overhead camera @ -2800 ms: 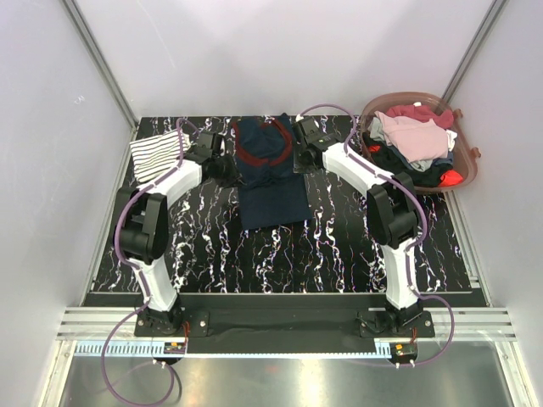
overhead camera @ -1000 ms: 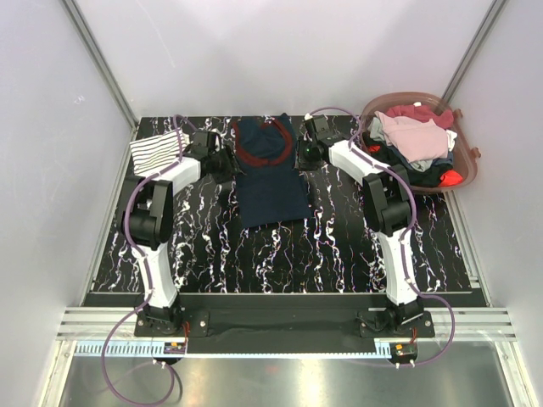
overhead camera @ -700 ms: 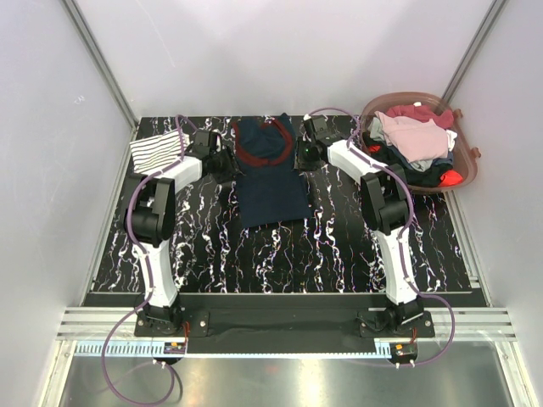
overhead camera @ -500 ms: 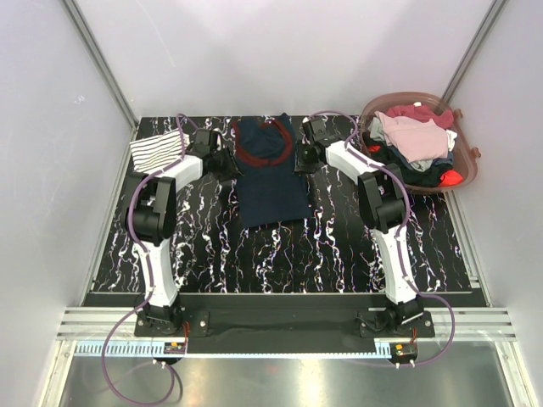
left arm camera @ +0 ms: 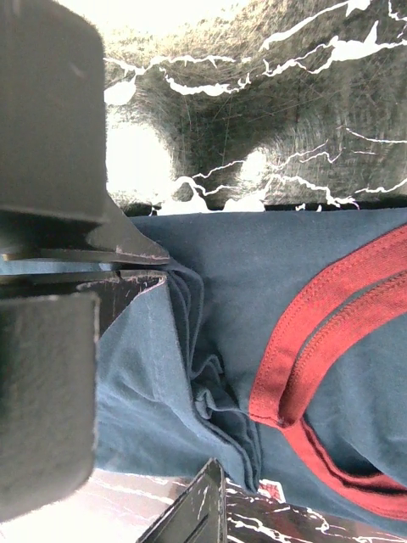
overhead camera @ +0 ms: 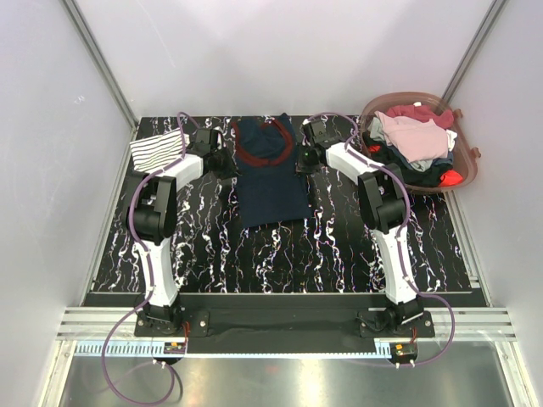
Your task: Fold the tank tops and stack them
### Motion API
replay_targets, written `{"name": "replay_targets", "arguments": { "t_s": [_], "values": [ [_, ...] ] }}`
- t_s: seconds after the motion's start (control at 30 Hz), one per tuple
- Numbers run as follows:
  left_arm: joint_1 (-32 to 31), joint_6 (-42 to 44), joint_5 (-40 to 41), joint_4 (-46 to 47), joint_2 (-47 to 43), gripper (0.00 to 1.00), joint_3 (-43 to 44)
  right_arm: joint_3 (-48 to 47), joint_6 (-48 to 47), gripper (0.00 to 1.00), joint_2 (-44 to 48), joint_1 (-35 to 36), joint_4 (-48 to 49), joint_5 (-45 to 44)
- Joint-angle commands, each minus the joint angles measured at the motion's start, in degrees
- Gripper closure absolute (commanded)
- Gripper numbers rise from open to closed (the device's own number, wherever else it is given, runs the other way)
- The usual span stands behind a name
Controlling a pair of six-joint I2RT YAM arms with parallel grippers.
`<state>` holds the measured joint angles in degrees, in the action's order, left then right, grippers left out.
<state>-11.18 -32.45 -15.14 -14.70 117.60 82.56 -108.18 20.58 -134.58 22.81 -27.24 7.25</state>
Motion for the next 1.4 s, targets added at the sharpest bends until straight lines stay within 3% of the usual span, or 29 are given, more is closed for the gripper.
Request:
{"name": "replay_targets", "arguments": {
  "t_s": [0.0,0.3,0.67,0.87,0.93,0.97,1.03,1.07,1.1,1.2,1.37],
  "values": [
    [-0.4,1.6,1.1,0.1,-3.7,1.00,1.8,1.7,-0.9,1.00,7.1,-0.2,3.2,-0.5],
    [-1.3,1.2,1.0,0.3,-5.8,1.00,1.6,5.9,-0.7,1.00,11.3,-0.2,5.6,-4.1],
    [-1.3,1.4,1.6,-0.5,-1.7,1.00,5.6,2.3,-1.2,1.00,6.4,-0.5,3.4,-6.9],
    [-1.3,1.3,2.1,-0.2,2.1,0.99,6.7,-1.8,-0.7,0.82,1.9,-0.7,2.4,-5.6],
    [-1.3,1.2,2.3,-0.7,3.2,0.93,7.1,-2.3,-0.7,0.76,1.6,-0.7,2.2,-5.4],
    [-1.3,1.5,2.3,-0.9,3.3,0.88,7.4,-2.0,-0.8,0.67,1.8,-0.7,2.3,-5.3],
    [-1.3,1.9,2.0,-0.6,2.9,0.66,6.9,-1.0,-1.0,0.57,3.7,-0.7,2.8,-4.9],
    [-1.4,2.1,2.0,-0.3,2.3,0.57,5.8,1.2,-1.0,0.43,4.7,-0.6,3.9,-4.9],
    [-1.6,2.2,2.8,0.7,0.3,0.47,4.8,2.5,-1.0,0.39,6.9,-0.6,4.5,-4.7],
    [-1.7,2.5,4.9,1.5,-4.5,0.33,0.9,7.9,0.0,0.29,11.9,-0.7,6.3,-4.3],
    [-2.3,0.5,4.5,3.7,-12.3,0.31,-9.1,20.7,3.3,0.29,20.7,-0.6,11.1,-0.2]
  ]
}}
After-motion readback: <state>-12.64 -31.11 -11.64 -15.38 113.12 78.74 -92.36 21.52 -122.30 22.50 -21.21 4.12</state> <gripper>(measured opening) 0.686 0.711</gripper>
